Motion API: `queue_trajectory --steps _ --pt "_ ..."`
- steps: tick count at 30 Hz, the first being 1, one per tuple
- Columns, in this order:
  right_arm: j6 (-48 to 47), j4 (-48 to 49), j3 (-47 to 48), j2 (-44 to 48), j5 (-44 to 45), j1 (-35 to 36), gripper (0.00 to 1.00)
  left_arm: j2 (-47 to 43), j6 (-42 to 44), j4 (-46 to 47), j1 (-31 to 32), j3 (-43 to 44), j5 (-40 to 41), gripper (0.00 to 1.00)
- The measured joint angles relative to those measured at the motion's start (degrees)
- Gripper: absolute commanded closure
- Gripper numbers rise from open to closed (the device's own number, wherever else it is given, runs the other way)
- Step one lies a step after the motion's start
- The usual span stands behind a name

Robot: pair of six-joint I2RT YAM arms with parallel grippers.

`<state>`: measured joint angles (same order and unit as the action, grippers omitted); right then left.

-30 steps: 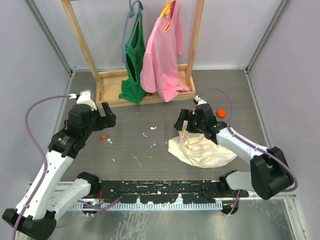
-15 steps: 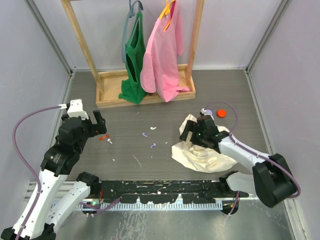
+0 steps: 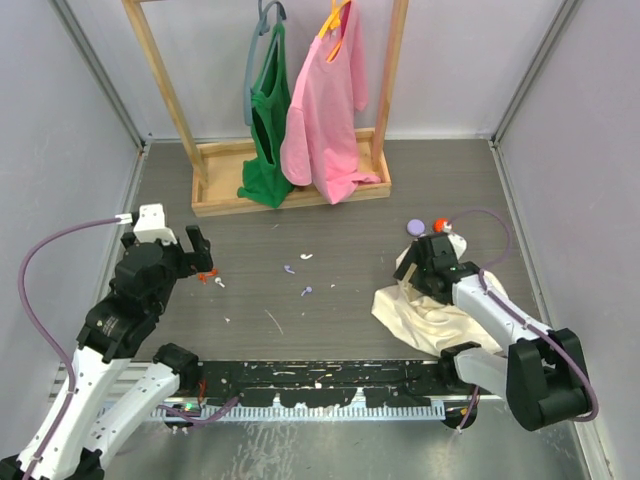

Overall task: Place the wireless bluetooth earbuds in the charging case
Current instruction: Move the distractor to the center of the board.

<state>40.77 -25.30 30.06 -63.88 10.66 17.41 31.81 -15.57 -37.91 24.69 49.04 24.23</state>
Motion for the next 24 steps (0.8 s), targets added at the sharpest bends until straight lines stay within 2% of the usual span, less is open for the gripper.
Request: queue_trajectory --steps 5,12,24 --pt "-0.2 -0.5 -0.1 0.9 -0.2 -8.5 0.0 -0.6 0.0 0.0 1.6 -0.4 1.0 0.02" --pt "-1.5 -0.7 -0.1 2.6 2.3 -15.7 0.0 -1.0 0.1 0.0 3.4 -0.5 2.5 0.02" --pt "-4.3 4.3 1.0 -1.1 7.6 -34.8 0.0 -1.9 0.2 0.0 6.1 -0.9 4.1 0.02"
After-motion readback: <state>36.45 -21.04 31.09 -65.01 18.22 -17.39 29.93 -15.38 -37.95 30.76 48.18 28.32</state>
